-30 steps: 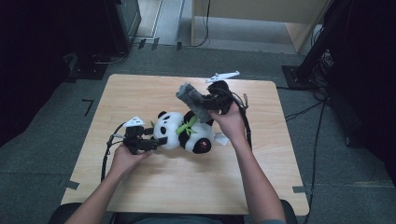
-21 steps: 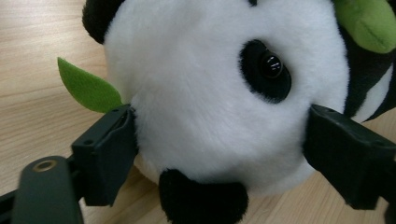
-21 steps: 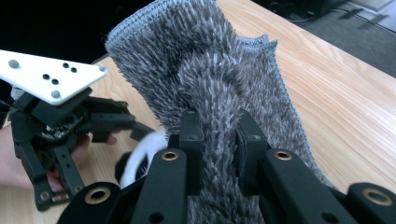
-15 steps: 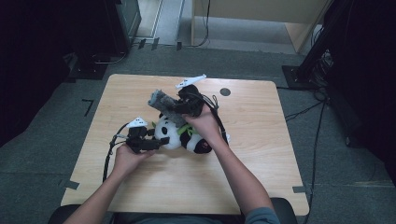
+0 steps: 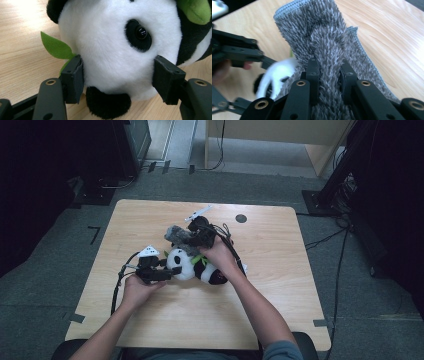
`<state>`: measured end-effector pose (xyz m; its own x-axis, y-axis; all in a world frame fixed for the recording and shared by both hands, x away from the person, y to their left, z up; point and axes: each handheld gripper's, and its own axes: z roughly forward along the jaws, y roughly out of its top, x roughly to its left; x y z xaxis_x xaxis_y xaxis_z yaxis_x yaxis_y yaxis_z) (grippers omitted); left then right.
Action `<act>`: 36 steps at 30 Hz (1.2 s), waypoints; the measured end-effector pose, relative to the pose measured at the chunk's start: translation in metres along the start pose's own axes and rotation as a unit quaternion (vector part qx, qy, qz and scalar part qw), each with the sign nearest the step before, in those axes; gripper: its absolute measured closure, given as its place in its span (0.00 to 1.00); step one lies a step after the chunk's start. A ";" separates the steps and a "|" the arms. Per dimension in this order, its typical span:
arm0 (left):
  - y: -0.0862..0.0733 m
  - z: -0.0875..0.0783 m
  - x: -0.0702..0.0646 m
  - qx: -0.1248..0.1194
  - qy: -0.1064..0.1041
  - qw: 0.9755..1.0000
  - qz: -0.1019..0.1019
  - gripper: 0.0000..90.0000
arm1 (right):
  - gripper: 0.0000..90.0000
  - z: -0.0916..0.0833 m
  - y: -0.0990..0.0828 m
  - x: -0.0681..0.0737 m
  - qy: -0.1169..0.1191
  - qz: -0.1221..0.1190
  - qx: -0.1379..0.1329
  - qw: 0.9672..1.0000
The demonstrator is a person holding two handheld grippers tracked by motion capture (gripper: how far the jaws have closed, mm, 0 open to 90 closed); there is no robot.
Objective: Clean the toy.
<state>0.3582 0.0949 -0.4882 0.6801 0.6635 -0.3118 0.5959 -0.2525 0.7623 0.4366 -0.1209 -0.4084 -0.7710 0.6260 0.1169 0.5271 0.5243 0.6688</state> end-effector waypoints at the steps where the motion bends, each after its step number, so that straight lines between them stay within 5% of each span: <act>1: 0.000 0.000 0.000 -0.001 0.001 1.000 0.000 0.37 | 0.83 0.000 -0.001 -0.002 0.000 0.004 0.000 1.000; 4: 0.000 0.000 0.000 -0.001 0.000 1.000 -0.001 0.37 | 0.82 -0.003 -0.003 -0.010 -0.015 0.012 0.006 1.000; 7: 0.000 0.001 0.000 -0.003 0.000 1.000 -0.001 0.37 | 0.82 -0.009 -0.007 -0.018 -0.059 0.002 0.014 0.998; 10: 0.001 0.002 -0.002 -0.002 -0.001 1.000 0.005 0.37 | 0.81 -0.015 -0.013 -0.030 -0.044 0.032 0.008 0.998; 16: 0.001 0.002 -0.002 0.001 -0.002 1.000 0.009 0.37 | 0.82 -0.027 -0.019 -0.046 -0.066 0.050 -0.007 0.997; 21: 0.000 0.002 -0.002 0.000 -0.002 1.000 0.011 0.37 | 0.83 -0.036 -0.023 -0.056 -0.061 0.075 -0.019 0.995; 29: -0.001 0.001 -0.002 -0.001 0.001 1.000 0.014 0.37 | 0.84 -0.071 -0.012 -0.036 -0.046 0.055 -0.094 0.993; 36: 0.000 0.000 -0.007 0.001 0.008 1.000 0.013 0.38 | 0.85 -0.072 0.000 -0.005 -0.008 0.016 -0.113 0.993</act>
<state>0.3539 0.0903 -0.4858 0.6881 0.6680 -0.2832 0.5796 -0.2712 0.7684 0.4149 -0.1658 -0.3557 -0.7477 0.6511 0.1305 0.4571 0.3621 0.8124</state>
